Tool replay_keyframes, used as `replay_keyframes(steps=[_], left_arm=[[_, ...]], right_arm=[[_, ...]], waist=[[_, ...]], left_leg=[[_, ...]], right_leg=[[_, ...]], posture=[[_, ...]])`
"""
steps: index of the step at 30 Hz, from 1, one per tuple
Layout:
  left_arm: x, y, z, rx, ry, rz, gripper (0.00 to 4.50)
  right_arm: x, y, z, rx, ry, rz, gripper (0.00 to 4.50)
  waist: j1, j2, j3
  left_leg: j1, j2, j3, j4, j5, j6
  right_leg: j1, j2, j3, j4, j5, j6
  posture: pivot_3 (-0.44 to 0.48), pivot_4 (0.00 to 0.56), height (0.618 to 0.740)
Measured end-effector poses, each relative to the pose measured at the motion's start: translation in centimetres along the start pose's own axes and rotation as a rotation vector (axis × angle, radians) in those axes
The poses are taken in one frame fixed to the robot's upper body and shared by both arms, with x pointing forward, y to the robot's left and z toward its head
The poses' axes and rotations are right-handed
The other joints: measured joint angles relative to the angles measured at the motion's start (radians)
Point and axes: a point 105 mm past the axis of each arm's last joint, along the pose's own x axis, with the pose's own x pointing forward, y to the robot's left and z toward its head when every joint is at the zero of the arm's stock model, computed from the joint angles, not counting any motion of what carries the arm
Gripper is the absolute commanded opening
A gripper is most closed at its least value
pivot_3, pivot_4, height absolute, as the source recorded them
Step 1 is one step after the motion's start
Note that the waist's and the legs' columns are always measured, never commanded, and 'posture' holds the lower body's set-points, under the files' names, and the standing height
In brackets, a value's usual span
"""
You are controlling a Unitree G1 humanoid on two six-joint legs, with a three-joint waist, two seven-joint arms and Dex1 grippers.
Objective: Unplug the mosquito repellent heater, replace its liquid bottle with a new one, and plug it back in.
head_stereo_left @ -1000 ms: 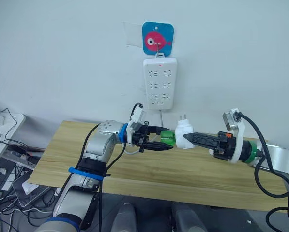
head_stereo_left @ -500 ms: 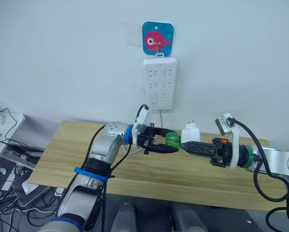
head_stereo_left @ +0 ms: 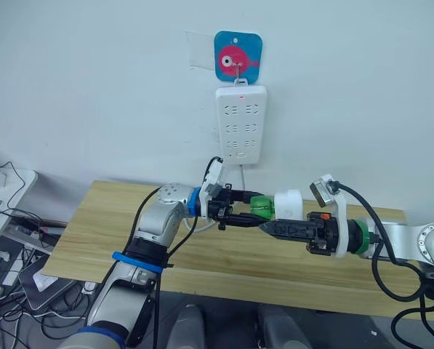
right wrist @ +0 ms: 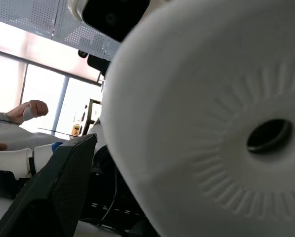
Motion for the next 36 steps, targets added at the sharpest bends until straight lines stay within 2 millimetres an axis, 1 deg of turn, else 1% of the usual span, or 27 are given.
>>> replay_keyframes(steps=[6,13,16,18,19,20,22,23,24,25,26,27,28,29,31,33,34,36], left_arm=[[0.0,0.2,0.0,0.000,0.000,0.014,2.26],[-0.2,0.6,0.6,0.013,-0.007,0.028,2.26],[-0.3,0.6,0.6,0.013,-0.007,0.027,2.26],[-0.3,0.6,0.6,0.011,-0.006,0.024,2.26],[-0.4,0.5,0.6,0.010,-0.003,0.023,2.26],[-0.4,0.5,0.6,0.009,-0.003,0.017,2.26],[-0.5,0.3,0.5,0.006,0.002,0.002,2.26],[-0.6,0.1,0.5,0.001,0.007,-0.012,2.26],[-0.6,0.0,0.5,-0.002,0.009,-0.016,2.26],[-0.8,0.0,0.4,-0.007,0.014,-0.017,2.26],[-1.0,0.0,0.4,-0.012,0.018,-0.021,2.26],[-1.0,-0.1,0.4,-0.012,0.019,-0.026,2.26],[-1.2,-0.1,0.4,-0.020,0.025,-0.025,2.26],[-1.0,-0.1,0.5,-0.023,0.022,-0.031,2.26],[-0.9,-0.3,0.6,-0.029,0.021,-0.038,2.26],[-0.8,-0.5,0.8,-0.029,0.023,-0.050,2.26],[-0.8,-0.6,0.9,-0.032,0.024,-0.052,2.26],[-0.8,-0.7,1.0,-0.043,0.024,-0.054,2.26]], right_arm=[[0.0,0.1,-0.4,0.014,0.007,0.019,4.46],[-1.7,-0.7,-3.0,0.081,0.014,-0.036,4.46],[-3.7,-1.2,-3.7,0.101,0.008,-0.108,4.46],[-5.1,-1.6,-3.5,0.099,0.000,-0.182,4.46],[-6.0,-2.0,-3.0,0.087,-0.017,-0.226,4.46],[-6.6,-2.3,-2.4,0.073,-0.037,-0.258,4.31],[-8.2,-3.8,-0.6,0.047,-0.101,-0.332,3.93],[-9.5,-5.2,1.1,0.028,-0.167,-0.395,3.59],[-10.4,-5.8,2.2,0.012,-0.209,-0.432,3.25],[-10.8,-6.1,3.1,-0.007,-0.236,-0.447,2.99],[-11.1,-6.5,4.4,-0.035,-0.275,-0.460,2.58],[-11.1,-6.7,5.1,-0.049,-0.298,-0.459,2.27],[-10.1,-7.2,6.5,-0.073,-0.324,-0.443,1.99],[-9.5,-7.5,6.9,-0.082,-0.328,-0.428,1.61],[-7.8,-8.1,7.4,-0.087,-0.322,-0.400,0.94],[-6.6,-8.7,7.4,-0.077,-0.307,-0.386,0.22],[-6.0,-9.0,7.4,-0.074,-0.300,-0.379,0.06],[-5.0,-9.0,7.2,-0.072,-0.282,-0.354,0.06]], waist=[[0.001,-0.001,0.001],[0.003,-0.001,0.002],[0.003,-0.001,0.002],[0.003,-0.001,0.002],[0.001,-0.002,0.002],[-0.001,-0.002,0.003],[-0.005,-0.002,0.003],[-0.007,-0.002,0.003],[-0.006,-0.002,0.003],[-0.006,-0.002,0.003],[-0.007,-0.002,0.003],[-0.006,-0.002,0.003],[-0.007,-0.002,0.003],[-0.007,-0.001,0.004],[-0.004,-0.001,0.004],[0.001,-0.001,0.004],[0.004,-0.001,0.004],[0.012,-0.001,0.004]], left_leg=[[0.000,0.000,0.000,0.000,0.000,0.000],[-0.001,0.000,0.000,0.000,0.000,0.000],[-0.001,0.000,0.000,0.000,0.000,0.000],[-0.001,0.000,0.000,0.000,0.000,0.000],[-0.001,0.000,0.000,0.000,0.000,0.000],[0.000,0.000,0.001,0.001,0.000,0.000],[0.001,0.000,0.001,0.001,0.000,0.000],[0.001,0.000,0.002,0.001,0.000,0.000],[0.001,0.000,0.002,0.001,0.000,0.000],[0.001,0.001,0.002,0.002,0.000,0.000],[0.001,0.001,0.002,0.001,0.000,0.000],[0.001,0.001,0.002,0.001,0.000,0.000],[0.001,0.001,0.002,0.001,0.000,0.000],[0.000,0.001,0.002,0.001,0.000,0.000],[0.000,0.001,0.002,0.000,0.000,0.000],[-0.002,0.001,0.002,0.000,0.000,0.000],[-0.002,0.001,0.002,0.000,0.000,0.000],[-0.003,0.000,0.002,0.000,0.000,0.000]], right_leg=[[0.000,0.000,0.000,0.000,0.000,0.000],[0.000,0.000,0.000,-0.001,0.000,0.000],[0.000,0.000,0.000,-0.001,-0.001,0.002],[0.000,0.000,0.000,-0.001,-0.002,0.004],[0.000,0.000,0.000,-0.001,-0.002,0.005],[0.000,0.000,0.000,-0.001,-0.002,0.005],[0.000,0.000,0.001,-0.001,-0.002,0.005],[0.000,0.000,0.002,-0.001,-0.002,0.006],[0.000,0.000,0.002,-0.001,-0.002,0.006],[0.000,0.001,0.002,-0.001,-0.002,0.006],[0.000,0.001,0.002,-0.001,-0.002,0.006],[0.000,0.001,0.002,-0.001,-0.001,0.006],[0.000,0.001,0.002,-0.001,-0.001,0.005],[-0.001,0.001,0.002,-0.001,0.001,0.001],[-0.001,0.001,0.001,0.000,0.001,0.001],[-0.002,0.000,0.001,0.000,0.001,0.001],[-0.002,0.000,0.000,-0.001,0.001,0.001],[-0.002,-0.001,0.000,-0.001,0.001,0.001]], posture=[[0.054,0.184,0.740],[0.046,0.180,0.740],[0.042,0.178,0.740],[0.042,0.178,0.740],[0.037,0.174,0.740],[0.037,0.174,0.740],[0.036,0.169,0.740],[0.036,0.169,0.740],[0.036,0.166,0.740],[0.036,0.166,0.740],[0.041,0.162,0.740],[0.046,0.162,0.740],[0.046,0.162,0.740],[0.046,0.162,0.740],[0.055,0.159,0.740],[0.063,0.159,0.740],[0.063,0.159,0.740],[0.073,0.159,0.740]])
